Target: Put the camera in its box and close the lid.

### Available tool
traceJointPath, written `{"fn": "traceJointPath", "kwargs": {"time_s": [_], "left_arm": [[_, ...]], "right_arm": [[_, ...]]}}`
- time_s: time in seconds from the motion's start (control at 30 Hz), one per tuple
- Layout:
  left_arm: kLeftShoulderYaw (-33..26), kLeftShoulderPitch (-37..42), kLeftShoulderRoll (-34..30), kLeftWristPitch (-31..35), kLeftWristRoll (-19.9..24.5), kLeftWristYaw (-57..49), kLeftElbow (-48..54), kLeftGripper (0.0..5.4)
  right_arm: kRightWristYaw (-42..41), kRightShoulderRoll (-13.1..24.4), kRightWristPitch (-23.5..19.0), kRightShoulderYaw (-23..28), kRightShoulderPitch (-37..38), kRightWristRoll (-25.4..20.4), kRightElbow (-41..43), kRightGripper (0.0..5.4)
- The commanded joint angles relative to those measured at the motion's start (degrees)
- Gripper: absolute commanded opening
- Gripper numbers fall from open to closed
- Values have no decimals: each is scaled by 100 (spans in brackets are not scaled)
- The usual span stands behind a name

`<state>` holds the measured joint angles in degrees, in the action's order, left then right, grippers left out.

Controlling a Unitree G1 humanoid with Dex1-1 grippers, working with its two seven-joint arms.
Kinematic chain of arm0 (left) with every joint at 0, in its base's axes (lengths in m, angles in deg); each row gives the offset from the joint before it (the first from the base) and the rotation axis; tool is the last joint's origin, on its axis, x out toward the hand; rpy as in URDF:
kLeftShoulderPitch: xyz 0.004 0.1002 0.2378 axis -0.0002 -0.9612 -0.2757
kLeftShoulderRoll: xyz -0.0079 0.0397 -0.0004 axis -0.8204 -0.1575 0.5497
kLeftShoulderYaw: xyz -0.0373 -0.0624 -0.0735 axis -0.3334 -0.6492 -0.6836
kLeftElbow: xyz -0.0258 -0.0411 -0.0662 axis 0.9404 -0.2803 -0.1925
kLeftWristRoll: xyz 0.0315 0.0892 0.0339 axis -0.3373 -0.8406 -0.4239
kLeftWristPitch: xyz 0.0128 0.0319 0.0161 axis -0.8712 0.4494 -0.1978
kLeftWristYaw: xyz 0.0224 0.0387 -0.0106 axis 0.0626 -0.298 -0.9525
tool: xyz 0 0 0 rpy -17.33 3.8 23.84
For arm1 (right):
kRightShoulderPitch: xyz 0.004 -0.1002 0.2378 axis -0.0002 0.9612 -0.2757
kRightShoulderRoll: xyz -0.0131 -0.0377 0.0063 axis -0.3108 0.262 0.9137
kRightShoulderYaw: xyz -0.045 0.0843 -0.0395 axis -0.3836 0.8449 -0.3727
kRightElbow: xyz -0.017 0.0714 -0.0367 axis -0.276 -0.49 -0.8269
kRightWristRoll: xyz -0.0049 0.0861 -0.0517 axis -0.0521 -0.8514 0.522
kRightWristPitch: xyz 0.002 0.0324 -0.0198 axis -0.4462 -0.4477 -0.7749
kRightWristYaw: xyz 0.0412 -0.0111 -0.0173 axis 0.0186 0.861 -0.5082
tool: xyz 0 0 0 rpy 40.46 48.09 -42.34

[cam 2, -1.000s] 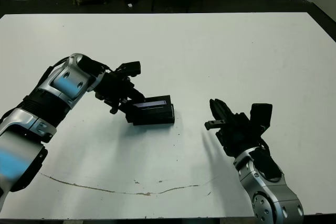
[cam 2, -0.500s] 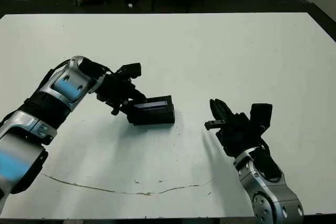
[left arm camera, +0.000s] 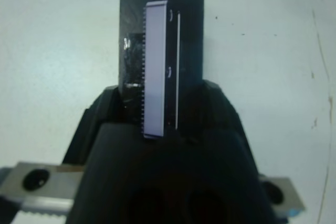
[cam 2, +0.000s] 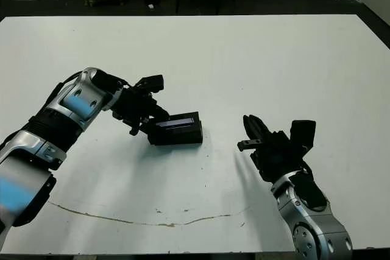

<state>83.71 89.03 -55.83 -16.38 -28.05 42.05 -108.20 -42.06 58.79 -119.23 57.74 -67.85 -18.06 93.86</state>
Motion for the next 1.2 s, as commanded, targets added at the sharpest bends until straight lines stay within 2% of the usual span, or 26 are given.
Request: {"fn": "traceJointPath", "kwargs": {"time_s": [0.03,0.3,0.47,0.67,0.83,1.2], "left_arm": [[23,-152,-15,35,-77,-89,-11,221],[128,-149,139,-79,-135,-161,-96,221],[155,-58,319,99,-127,-118,-335,221],[138,-1,568,-485,-164,-128,-778,221],[165,76,731,-1151,-287,-151,-1116,221],[196,275,984,-1145,-499,-103,-1577,210]], "right_arm": [[49,54,-148,26,64,27,-24,0],[-7,47,-92,52,114,-21,-24,0],[19,38,-102,58,144,-32,10,0],[305,20,-452,140,225,-132,309,0],[318,62,-471,217,321,-120,416,0],[303,51,-430,270,408,-68,467,0]]}}
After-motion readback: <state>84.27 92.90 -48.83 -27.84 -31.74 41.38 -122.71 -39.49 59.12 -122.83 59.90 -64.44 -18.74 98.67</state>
